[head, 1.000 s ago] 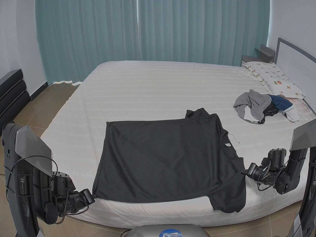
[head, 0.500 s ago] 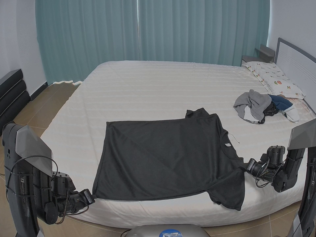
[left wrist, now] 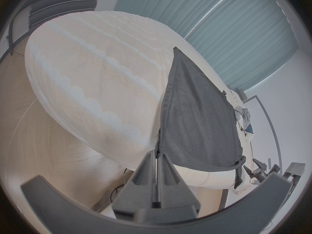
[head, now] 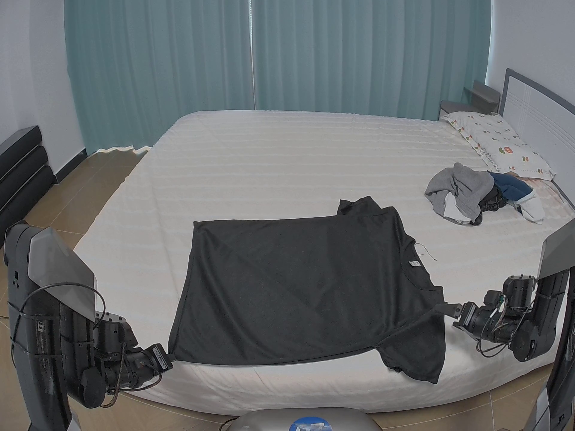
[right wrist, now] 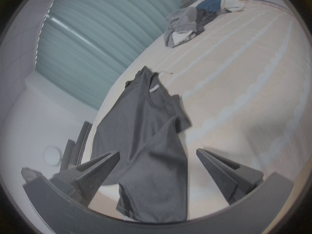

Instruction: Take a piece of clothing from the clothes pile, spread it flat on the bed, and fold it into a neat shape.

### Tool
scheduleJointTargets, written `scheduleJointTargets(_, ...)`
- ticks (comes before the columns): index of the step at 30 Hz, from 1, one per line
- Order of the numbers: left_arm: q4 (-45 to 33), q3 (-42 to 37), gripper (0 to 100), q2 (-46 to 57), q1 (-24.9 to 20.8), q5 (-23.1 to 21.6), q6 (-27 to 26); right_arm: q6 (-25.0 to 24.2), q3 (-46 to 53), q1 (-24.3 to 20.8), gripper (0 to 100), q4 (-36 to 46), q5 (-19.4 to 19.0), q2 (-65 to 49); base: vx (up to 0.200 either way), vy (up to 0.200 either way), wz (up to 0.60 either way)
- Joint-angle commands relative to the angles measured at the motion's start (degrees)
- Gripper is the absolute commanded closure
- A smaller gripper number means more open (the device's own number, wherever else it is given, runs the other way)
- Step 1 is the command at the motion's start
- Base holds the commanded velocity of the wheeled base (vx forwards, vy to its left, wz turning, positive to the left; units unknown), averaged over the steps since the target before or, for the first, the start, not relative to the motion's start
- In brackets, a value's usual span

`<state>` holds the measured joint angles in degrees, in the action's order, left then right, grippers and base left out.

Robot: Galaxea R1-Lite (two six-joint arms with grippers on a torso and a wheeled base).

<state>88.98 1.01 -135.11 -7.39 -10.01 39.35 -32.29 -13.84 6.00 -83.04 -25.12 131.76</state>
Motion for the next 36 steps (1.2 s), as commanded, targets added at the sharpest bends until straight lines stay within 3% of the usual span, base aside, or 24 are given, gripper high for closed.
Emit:
scheduleJointTargets(1, 0.76, -0.57, 100, -0.07, 0.00, -0.01, 0.02, 4.96, 5.84, 1.12, 0, -0.63, -3.88, 0.17, 0.000, 0.000, 0.00)
scheduleJointTargets(9, 0.76, -0.57, 100, -0.16, 0.00, -0.01, 0.02, 10.50, 9.71, 0.68, 0, -6.87, -5.20, 6.94, 0.000, 0.000, 0.00)
scheduleJointTargets(14, 0.76, -0.57, 100, -0.16, 0.00, 0.08, -0.06, 10.67, 9.27, 0.51, 0, -6.78, -6.87, 7.81, 0.000, 0.000, 0.00)
scheduleJointTargets(26, 0.76, -0.57, 100, -0.07, -0.08, 0.08, -0.06, 9.97, 8.21, -2.13, 0, -6.87, -6.69, 7.64, 0.000, 0.000, 0.00)
scheduleJointTargets(27, 0.76, -0.57, 100, -0.07, -0.08, 0.08, -0.06, 9.97, 8.21, -2.22, 100, -6.87, -6.60, 7.64, 0.000, 0.000, 0.00)
scheduleJointTargets(36, 0.76, -0.57, 100, -0.07, -0.08, 0.08, -0.06, 10.23, 9.44, 0.24, 100, -6.87, -4.85, 6.32, 0.000, 0.000, 0.00)
